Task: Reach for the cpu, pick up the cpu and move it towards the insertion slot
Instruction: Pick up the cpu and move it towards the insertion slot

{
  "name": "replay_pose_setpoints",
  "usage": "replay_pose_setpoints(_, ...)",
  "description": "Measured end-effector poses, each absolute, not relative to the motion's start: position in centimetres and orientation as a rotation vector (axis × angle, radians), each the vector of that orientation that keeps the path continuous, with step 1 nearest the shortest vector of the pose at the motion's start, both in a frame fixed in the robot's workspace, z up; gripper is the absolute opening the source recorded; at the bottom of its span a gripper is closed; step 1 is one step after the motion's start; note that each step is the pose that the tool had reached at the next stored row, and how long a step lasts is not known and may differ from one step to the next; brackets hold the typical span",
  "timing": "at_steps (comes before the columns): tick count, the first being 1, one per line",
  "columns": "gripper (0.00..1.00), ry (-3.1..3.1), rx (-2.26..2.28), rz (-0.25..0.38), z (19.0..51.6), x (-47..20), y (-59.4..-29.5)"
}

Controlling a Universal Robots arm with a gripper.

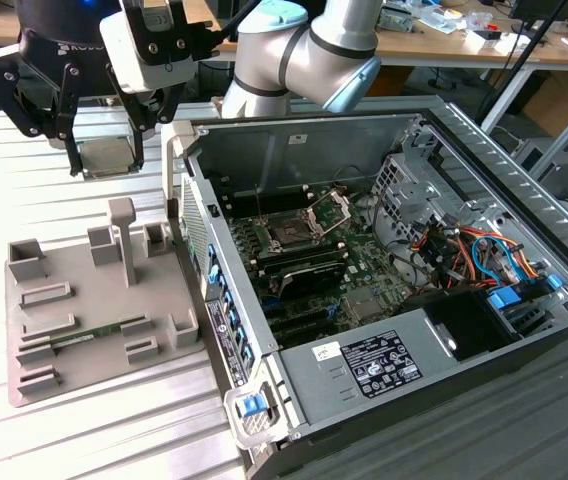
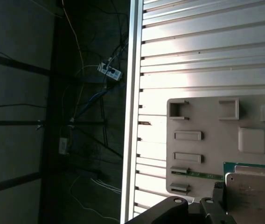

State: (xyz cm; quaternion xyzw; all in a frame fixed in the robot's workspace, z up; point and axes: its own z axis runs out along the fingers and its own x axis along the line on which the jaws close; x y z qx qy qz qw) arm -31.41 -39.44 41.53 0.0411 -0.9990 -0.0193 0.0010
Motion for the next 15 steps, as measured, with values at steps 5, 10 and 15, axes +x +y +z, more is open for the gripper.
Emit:
replay_pose_setpoints(5, 0.55, -3.136, 0.129, -0.061, 41.52, -31.33, -39.44)
replay_pose_setpoints(10, 0.55, -3.136, 0.129, -0.061, 41.53, -31.23, -39.44)
replay_pose_setpoints(15, 0.55, -3.136, 0.129, -0.061, 41.53, -31.14, -39.45)
